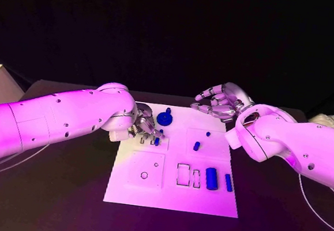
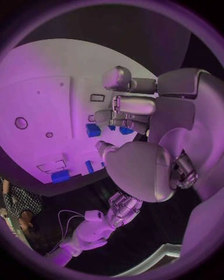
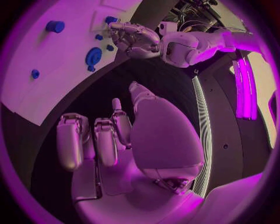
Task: Assemble the parts on the task board
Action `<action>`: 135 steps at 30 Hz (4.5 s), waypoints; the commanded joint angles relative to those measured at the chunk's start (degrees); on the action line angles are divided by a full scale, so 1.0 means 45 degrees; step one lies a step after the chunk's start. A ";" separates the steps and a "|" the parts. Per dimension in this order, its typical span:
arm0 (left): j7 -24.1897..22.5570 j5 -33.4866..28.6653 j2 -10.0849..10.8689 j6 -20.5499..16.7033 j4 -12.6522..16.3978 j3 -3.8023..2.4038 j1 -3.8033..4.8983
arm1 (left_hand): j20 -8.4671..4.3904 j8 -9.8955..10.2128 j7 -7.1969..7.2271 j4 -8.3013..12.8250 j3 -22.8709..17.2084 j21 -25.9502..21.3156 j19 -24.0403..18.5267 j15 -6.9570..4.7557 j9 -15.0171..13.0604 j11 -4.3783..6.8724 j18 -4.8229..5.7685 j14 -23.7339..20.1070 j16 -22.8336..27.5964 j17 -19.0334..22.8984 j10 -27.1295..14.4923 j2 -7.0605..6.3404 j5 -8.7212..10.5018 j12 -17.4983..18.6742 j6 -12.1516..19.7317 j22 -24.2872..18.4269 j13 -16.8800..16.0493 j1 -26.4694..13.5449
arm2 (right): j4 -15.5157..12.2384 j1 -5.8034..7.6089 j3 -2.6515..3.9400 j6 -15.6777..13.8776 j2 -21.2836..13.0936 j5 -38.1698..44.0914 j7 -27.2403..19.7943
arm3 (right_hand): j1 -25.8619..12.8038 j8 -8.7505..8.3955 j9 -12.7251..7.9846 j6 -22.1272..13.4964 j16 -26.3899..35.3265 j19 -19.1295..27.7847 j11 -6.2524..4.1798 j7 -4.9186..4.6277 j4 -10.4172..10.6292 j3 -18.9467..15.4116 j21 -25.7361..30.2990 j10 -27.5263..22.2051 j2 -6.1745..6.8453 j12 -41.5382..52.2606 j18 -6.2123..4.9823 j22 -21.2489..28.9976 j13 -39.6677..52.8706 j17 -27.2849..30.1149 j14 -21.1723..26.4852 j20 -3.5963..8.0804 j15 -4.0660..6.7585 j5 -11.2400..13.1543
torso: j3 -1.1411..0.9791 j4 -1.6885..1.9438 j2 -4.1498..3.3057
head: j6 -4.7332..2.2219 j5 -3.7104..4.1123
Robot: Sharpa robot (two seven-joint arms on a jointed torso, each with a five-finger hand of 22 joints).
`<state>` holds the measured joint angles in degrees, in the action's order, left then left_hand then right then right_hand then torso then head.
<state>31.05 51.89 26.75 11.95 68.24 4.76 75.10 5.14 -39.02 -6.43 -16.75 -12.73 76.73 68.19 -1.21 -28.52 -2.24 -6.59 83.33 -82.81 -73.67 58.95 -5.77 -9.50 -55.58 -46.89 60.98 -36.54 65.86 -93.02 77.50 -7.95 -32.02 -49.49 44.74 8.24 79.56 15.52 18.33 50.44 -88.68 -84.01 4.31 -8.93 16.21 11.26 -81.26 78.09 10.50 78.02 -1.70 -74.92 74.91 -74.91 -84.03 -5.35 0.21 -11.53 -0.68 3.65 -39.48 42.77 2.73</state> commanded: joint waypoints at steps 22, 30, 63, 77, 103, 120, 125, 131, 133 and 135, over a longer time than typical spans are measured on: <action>-0.0319 -0.0264 -0.0188 0.0684 -0.0259 0.0091 0.0002 | 0.0024 -0.0257 0.0061 0.0047 -0.0118 0.0180 0.0086 -0.0006 -0.0305 0.0034 0.0092 0.0110 -0.0108 -0.0120 -0.0082 0.0204 -0.0056 -0.0117 0.0166 0.0128 -0.0018 0.0827 | 0.0040 -0.0001 0.0003 0.0285 0.0095 0.0089 0.0032 | -0.0175 0.0011 0.0002 -0.0096 0.0081 -0.0390 -0.0010 -0.0019 0.0073 0.0003 0.0096 -0.0064 -0.0055 -0.0079 -0.0124 -0.1977 0.0580 -0.2581 -0.1130 -0.0108 -0.0035 -0.0066 | -0.0012 0.0010 0.0003 | 0.0083 0.0034; -0.0307 -0.0288 -0.0201 0.0619 -0.0227 0.0097 0.0001 | 0.0014 -0.0289 0.0087 0.0068 -0.0241 0.0209 0.0072 -0.0025 -0.0393 0.0060 0.0094 0.0110 -0.0118 -0.0149 -0.0094 0.0216 -0.0042 -0.0116 0.0172 0.0161 0.0001 0.1209 | 0.0055 -0.0002 0.0002 0.0313 0.0110 0.0095 0.0056 | -0.0175 0.0011 0.0002 -0.0096 0.0081 -0.0390 -0.0010 -0.0019 0.0073 0.0003 0.0096 -0.0064 -0.0055 -0.0079 -0.0124 -0.1977 0.0580 -0.2581 -0.1130 -0.0108 -0.0035 -0.0066 | -0.0016 0.0022 0.0003 | 0.0109 0.0036; -0.0540 -0.0617 0.0250 -0.0026 0.0203 0.0091 -0.0014 | -0.0241 -0.1354 0.0337 0.2580 -0.8059 0.0900 0.0763 -0.0304 -0.2375 0.0349 0.0286 0.0645 -0.0573 -0.1259 0.1159 -0.1041 -0.0429 -0.0840 0.0254 0.1268 -0.0861 0.1011 | 0.0151 -0.0016 -0.0010 0.0472 0.0156 0.0100 0.0154 | -0.0192 0.0026 0.0008 -0.0097 0.0089 -0.0379 -0.0013 -0.0017 0.0059 0.0042 0.0128 -0.0057 -0.0107 -0.0071 -0.0131 -0.1958 0.0585 -0.2569 -0.1126 -0.0109 -0.0034 -0.0118 | -0.0027 0.0025 -0.0001 | 0.0161 0.0062; -0.0765 -0.0131 0.0670 -0.1167 0.0801 0.0085 -0.0016 | -0.0544 -0.1507 0.0656 0.3435 -0.8463 0.1375 0.1661 -0.0619 -0.2752 0.0680 0.0499 0.1077 -0.0993 -0.2250 0.2435 -0.1688 -0.3365 -0.1619 -0.0485 0.2267 -0.1995 -0.0075 | 0.0183 -0.0024 -0.0018 0.0507 0.0137 0.0100 0.0162 | -0.0234 0.0032 0.0010 -0.0101 0.0098 -0.0374 -0.0011 -0.0019 0.0070 0.0054 0.0146 -0.0066 -0.0134 -0.0079 -0.0134 -0.1948 0.0574 -0.2553 -0.1122 -0.0109 -0.0034 -0.0158 | -0.0034 0.0041 0.0001 | 0.0238 -0.0012; -0.0718 0.1642 0.0727 -0.2267 0.1115 0.0428 -0.0296 | -0.0605 -0.1499 0.0717 0.3580 -0.8495 0.1485 0.1874 -0.0678 -0.2806 0.0741 0.0555 0.1099 -0.1011 -0.2305 0.2633 -0.1752 -0.3744 -0.1715 -0.0641 0.2522 -0.2158 -0.0153 | 0.0180 -0.0033 -0.0025 0.0542 0.0106 0.0100 0.0178 | -0.0286 0.0039 0.0012 -0.0106 0.0098 -0.0366 -0.0010 -0.0020 0.0078 0.0061 0.0168 -0.0064 -0.0152 -0.0077 -0.0139 -0.1934 0.0575 -0.2555 -0.1123 -0.0110 -0.0035 -0.0204 | -0.0017 0.0007 -0.0004 | 0.0288 -0.0113; -0.0641 0.1754 0.0759 -0.1968 0.1118 0.0495 -0.0364 | -0.0613 -0.1496 0.0723 0.3601 -0.8515 0.1500 0.1903 -0.0686 -0.2810 0.0749 0.0562 0.1101 -0.1013 -0.2311 0.2653 -0.1748 -0.3774 -0.1722 -0.0662 0.2557 -0.2173 -0.0146 | 0.0177 -0.0037 -0.0027 0.0561 0.0094 0.0100 0.0192 | -0.0286 0.0039 0.0012 -0.0106 0.0098 -0.0366 -0.0010 -0.0020 0.0078 0.0061 0.0168 -0.0064 -0.0152 -0.0077 -0.0139 -0.1934 0.0575 -0.2555 -0.1123 -0.0110 -0.0035 -0.0204 | -0.0020 0.0003 -0.0013 | 0.0330 -0.0108; -0.0614 0.1738 0.0762 -0.1756 0.1135 0.0496 -0.0365 | -0.0613 -0.1496 0.0723 0.3601 -0.8515 0.1500 0.1903 -0.0686 -0.2810 0.0749 0.0562 0.1101 -0.1013 -0.2311 0.2653 -0.1748 -0.3774 -0.1722 -0.0662 0.2557 -0.2173 -0.0146 | 0.0182 -0.0037 -0.0027 0.0567 0.0092 0.0100 0.0194 | -0.0286 0.0039 0.0012 -0.0106 0.0098 -0.0366 -0.0010 -0.0020 0.0078 0.0061 0.0168 -0.0064 -0.0152 -0.0077 -0.0139 -0.1934 0.0575 -0.2555 -0.1123 -0.0110 -0.0035 -0.0204 | -0.0014 0.0006 -0.0006 | 0.0360 -0.0101; -0.0579 0.1732 0.0779 -0.1532 0.1156 0.0496 -0.0366 | -0.0617 -0.1493 0.0726 0.3608 -0.8522 0.1510 0.1921 -0.0689 -0.2812 0.0751 0.0567 0.1100 -0.1011 -0.2307 0.2653 -0.1747 -0.3784 -0.1711 -0.0673 0.2579 -0.2156 -0.0148 | 0.0187 -0.0038 -0.0027 0.0576 0.0095 0.0100 0.0199 | -0.0286 0.0039 0.0012 -0.0106 0.0098 -0.0366 -0.0010 -0.0020 0.0078 0.0061 0.0168 -0.0064 -0.0152 -0.0077 -0.0139 -0.1934 0.0575 -0.2555 -0.1123 -0.0110 -0.0035 -0.0204 | -0.0016 0.0017 -0.0001 | 0.0357 -0.0101; -0.0569 0.1732 0.0787 -0.1480 0.1161 0.0497 -0.0366 | -0.0617 -0.1493 0.0726 0.3608 -0.8522 0.1510 0.1921 -0.0689 -0.2812 0.0751 0.0567 0.1100 -0.1011 -0.2307 0.2653 -0.1747 -0.3784 -0.1711 -0.0673 0.2579 -0.2156 -0.0148 | 0.0188 -0.0038 -0.0027 0.0585 0.0096 0.0100 0.0205 | -0.0286 0.0039 0.0012 -0.0106 0.0098 -0.0366 -0.0010 -0.0020 0.0078 0.0061 0.0168 -0.0064 -0.0152 -0.0077 -0.0139 -0.1934 0.0575 -0.2555 -0.1123 -0.0110 -0.0035 -0.0204 | -0.0016 0.0017 -0.0001 | 0.0366 -0.0102; -0.0561 0.1733 0.0793 -0.1440 0.1155 0.0497 -0.0366 | -0.0617 -0.1493 0.0726 0.3608 -0.8522 0.1510 0.1921 -0.0689 -0.2812 0.0751 0.0567 0.1100 -0.1011 -0.2307 0.2653 -0.1747 -0.3784 -0.1711 -0.0673 0.2579 -0.2156 -0.0148 | 0.0189 -0.0039 -0.0027 0.0594 0.0097 0.0100 0.0211 | -0.0286 0.0039 0.0012 -0.0106 0.0098 -0.0366 -0.0010 -0.0020 0.0078 0.0061 0.0168 -0.0064 -0.0152 -0.0077 -0.0139 -0.1934 0.0575 -0.2555 -0.1123 -0.0110 -0.0035 -0.0204 | -0.0016 0.0016 -0.0001 | 0.0373 -0.0107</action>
<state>28.24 59.33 30.32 3.56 73.39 6.88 73.62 2.47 -45.55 -3.37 -11.90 -39.87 83.15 76.38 -3.87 -41.14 0.92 -4.78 83.94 -87.19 -74.91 70.56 -14.05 -26.37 -63.05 -49.40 72.53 -46.27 65.10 -92.16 77.37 -8.08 -30.22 -49.06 44.78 9.36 78.95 15.52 18.33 50.43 -88.46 -84.00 4.31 -8.93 16.37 11.41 -80.82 78.10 9.88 78.02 -1.69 -74.93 74.90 -74.90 -84.03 -5.35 0.21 -12.11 -0.75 3.70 -39.50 44.40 2.28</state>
